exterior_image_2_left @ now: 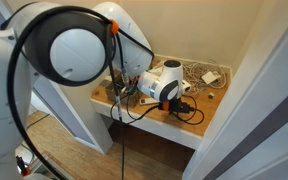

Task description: Put the yellow pencils in the box

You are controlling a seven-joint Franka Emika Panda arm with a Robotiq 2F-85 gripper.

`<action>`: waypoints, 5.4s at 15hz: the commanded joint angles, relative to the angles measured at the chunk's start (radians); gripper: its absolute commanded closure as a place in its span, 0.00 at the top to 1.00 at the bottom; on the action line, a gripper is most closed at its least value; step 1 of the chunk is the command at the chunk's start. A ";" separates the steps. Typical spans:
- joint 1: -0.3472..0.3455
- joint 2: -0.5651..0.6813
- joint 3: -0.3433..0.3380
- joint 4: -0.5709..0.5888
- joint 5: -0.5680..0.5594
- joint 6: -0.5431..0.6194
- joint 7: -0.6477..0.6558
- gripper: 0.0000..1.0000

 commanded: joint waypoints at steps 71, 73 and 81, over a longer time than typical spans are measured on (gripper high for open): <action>-0.080 0.040 0.089 0.148 0.024 -0.229 -0.169 0.02; -0.092 0.000 0.103 0.125 0.040 -0.226 -0.183 0.02; -0.113 -0.239 0.173 0.033 0.229 -0.444 -0.287 0.02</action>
